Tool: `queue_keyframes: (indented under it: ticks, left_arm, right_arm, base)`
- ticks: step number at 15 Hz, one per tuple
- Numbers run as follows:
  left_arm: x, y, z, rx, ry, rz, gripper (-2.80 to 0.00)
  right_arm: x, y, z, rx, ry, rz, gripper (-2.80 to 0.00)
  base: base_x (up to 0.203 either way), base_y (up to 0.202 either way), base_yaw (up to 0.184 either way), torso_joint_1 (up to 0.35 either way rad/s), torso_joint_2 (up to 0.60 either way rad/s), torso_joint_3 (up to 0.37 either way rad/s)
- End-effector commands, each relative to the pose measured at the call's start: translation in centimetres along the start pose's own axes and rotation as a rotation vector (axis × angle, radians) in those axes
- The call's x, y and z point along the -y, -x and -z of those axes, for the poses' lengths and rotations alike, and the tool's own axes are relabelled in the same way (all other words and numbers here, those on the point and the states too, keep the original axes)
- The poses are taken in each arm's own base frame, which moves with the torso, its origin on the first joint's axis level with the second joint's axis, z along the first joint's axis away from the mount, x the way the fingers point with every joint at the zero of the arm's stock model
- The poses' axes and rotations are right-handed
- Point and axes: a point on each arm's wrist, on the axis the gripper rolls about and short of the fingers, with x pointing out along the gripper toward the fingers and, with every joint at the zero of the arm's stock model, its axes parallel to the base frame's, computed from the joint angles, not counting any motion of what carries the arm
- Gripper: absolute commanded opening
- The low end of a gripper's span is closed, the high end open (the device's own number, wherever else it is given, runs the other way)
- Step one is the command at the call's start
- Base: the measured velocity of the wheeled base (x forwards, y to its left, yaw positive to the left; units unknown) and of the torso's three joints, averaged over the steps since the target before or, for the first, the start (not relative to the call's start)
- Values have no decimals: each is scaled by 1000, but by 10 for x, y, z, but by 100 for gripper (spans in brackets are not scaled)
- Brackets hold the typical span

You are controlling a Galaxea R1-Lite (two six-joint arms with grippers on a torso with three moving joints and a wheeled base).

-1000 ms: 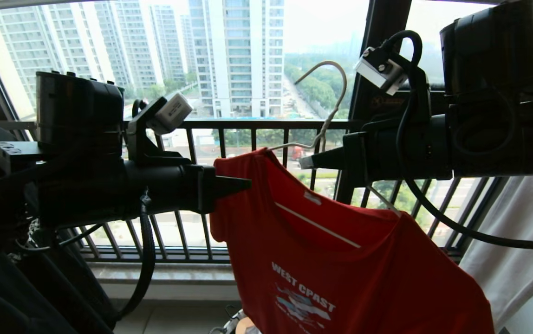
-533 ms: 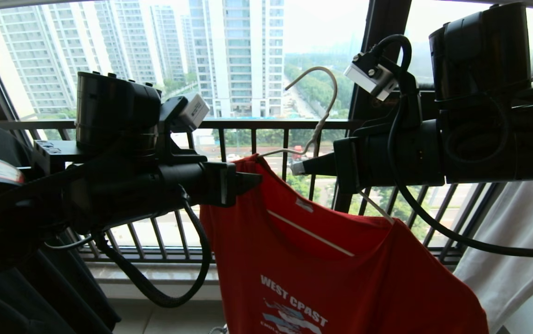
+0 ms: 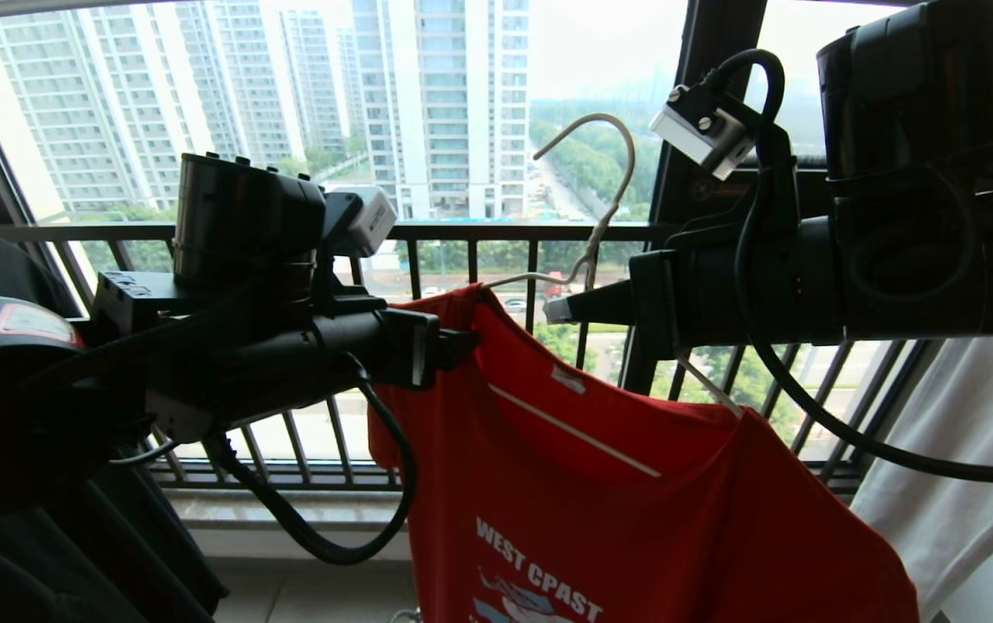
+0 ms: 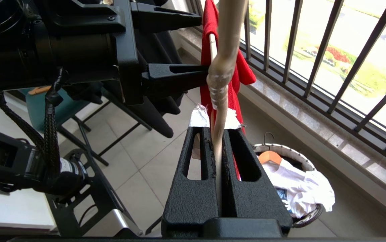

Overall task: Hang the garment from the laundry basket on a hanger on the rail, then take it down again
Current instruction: Take the clothes off the clothes rack

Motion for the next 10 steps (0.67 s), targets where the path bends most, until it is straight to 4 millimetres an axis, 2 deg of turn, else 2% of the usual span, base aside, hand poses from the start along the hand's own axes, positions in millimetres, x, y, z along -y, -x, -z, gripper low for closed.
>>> queue_keyframes:
  ticks: [1, 4, 5, 10]
  left_arm:
    - [-1, -7, 2, 10, -19, -62, 0]
    - [-2, -5, 0, 35, -33, -76, 0]
    - [-2, -7, 2, 28, -38, -83, -280]
    - [-3, -1, -3, 52, -34, -100, -280]
  right_arm:
    - [-2, 4, -1, 9, 2, -4, -280]
    - [-1, 3, -2, 10, 1, -1, -280]
    - [-1, 4, -2, 12, 2, -1, -280]
    - [0, 1, -1, 12, 1, 22, -280]
  base:
    - [0, 0, 0, 0, 0, 0]
    - [0, 0, 0, 0, 0, 0]
    - [0, 0, 0, 0, 0, 0]
    - [0, 0, 0, 0, 0, 0]
